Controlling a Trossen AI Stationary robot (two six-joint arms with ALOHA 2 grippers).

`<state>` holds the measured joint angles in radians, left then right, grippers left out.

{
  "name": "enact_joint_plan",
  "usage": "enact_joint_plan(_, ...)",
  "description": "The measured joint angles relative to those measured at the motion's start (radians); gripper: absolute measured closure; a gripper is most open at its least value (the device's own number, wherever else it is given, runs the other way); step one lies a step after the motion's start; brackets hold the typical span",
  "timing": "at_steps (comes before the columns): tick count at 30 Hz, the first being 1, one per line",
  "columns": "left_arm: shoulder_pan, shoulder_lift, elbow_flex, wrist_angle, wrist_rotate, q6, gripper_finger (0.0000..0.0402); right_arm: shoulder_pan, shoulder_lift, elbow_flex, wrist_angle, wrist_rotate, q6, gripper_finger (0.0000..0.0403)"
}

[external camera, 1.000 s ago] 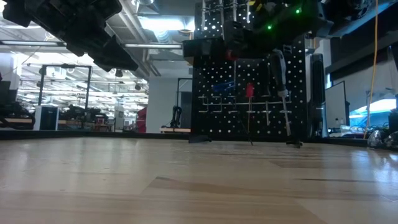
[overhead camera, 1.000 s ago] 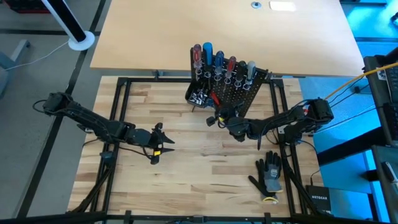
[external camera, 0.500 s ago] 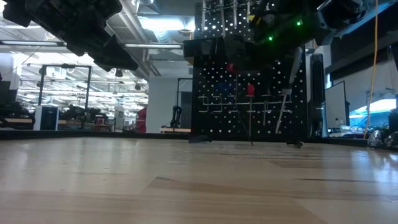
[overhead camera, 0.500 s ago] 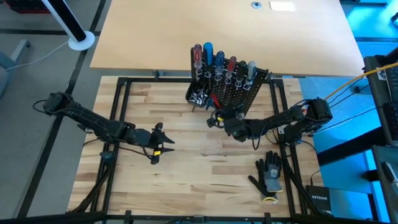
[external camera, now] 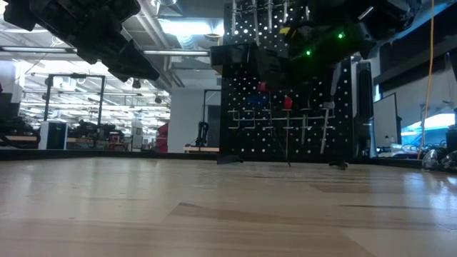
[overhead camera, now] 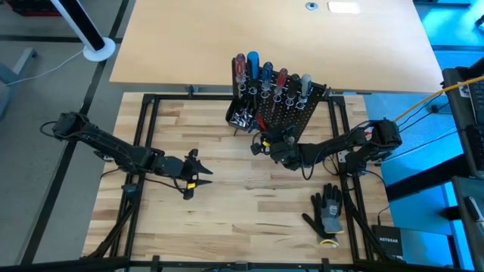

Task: Hang tools onto peg board
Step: Hang the red allen wrench on the black pegboard, then hang the eye glasses on the black pegboard

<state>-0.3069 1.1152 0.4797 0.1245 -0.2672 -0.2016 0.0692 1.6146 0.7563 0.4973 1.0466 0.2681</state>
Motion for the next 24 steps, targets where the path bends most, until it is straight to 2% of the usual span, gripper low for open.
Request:
enact_joint_plan(7,0.000,0.000,0.000,0.000,0.000,0.002,0.0256,0.000,0.002,0.001,-0.020,0.000,0.015,0.0331)
enact_joint_plan(16,0.000,0.000,0.000,0.000,0.000,0.000,0.0256,0.003,-0.001,0.001,-0.037,-0.002,0.041,0.0249)
enact_joint_plan(24,0.000,0.000,0.000,0.000,0.000,0.000,0.0256,0.061,-0.067,0.050,-0.026,-0.004,-0.093,0.0201)
